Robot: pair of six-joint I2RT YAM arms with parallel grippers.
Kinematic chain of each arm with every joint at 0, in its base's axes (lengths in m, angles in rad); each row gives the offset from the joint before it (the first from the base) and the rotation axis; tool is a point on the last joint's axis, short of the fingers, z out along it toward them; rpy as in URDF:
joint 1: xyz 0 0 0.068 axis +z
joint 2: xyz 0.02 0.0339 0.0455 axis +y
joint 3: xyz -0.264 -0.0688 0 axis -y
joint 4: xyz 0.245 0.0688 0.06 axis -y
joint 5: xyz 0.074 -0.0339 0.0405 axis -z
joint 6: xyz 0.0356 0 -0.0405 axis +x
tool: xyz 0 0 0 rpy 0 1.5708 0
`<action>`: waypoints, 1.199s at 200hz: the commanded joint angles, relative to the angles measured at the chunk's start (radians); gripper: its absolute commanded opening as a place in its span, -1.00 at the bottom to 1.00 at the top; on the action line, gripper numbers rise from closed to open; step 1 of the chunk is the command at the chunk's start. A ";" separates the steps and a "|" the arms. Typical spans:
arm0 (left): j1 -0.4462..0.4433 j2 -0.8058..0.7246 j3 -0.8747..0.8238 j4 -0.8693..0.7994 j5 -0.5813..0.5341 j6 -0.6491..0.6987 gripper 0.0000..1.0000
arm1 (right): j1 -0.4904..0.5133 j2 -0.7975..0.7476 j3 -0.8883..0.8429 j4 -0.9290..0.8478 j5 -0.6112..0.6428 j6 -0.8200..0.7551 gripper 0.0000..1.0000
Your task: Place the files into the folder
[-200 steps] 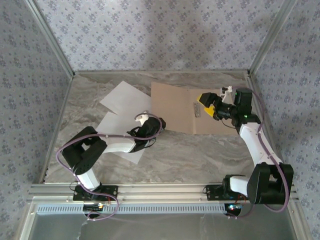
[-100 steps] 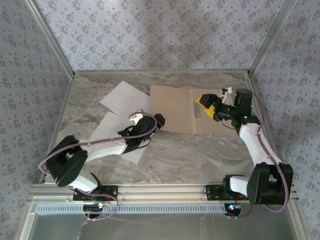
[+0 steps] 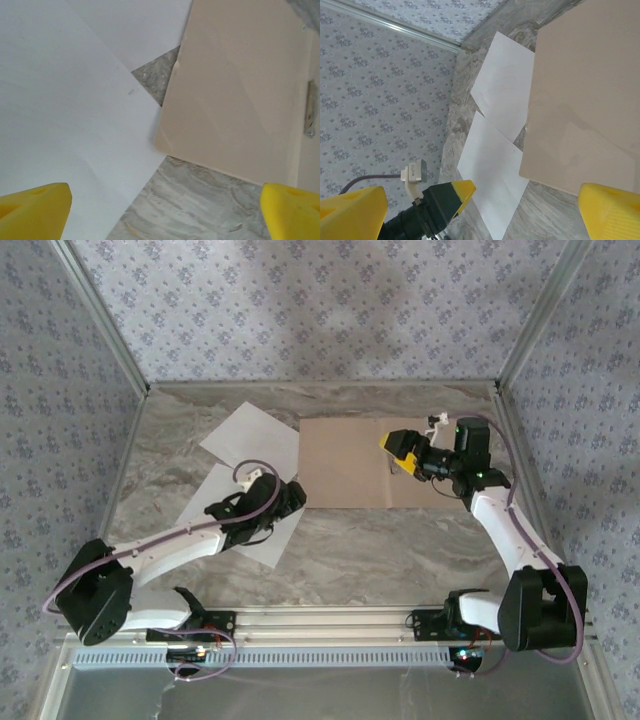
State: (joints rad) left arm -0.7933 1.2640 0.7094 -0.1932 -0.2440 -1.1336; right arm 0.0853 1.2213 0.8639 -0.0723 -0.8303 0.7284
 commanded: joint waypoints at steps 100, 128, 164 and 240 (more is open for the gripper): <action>0.063 0.141 0.038 -0.102 0.529 0.243 0.87 | 0.210 0.117 0.037 0.098 0.091 0.031 1.00; 0.062 0.152 0.033 -0.166 0.532 0.254 0.86 | 0.232 0.145 0.049 0.097 0.097 0.028 1.00; 0.059 0.178 0.015 -0.238 0.565 0.267 0.84 | 0.252 0.178 0.069 0.095 0.102 0.019 1.00; 0.059 0.106 -0.038 -0.479 0.482 0.297 0.79 | 0.320 0.268 0.140 0.031 0.101 -0.026 1.00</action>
State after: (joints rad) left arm -0.7330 1.4162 0.7101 -0.5213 0.2871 -0.8635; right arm 0.3759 1.4551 0.9520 0.0013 -0.7315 0.7395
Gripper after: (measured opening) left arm 0.890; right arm 0.999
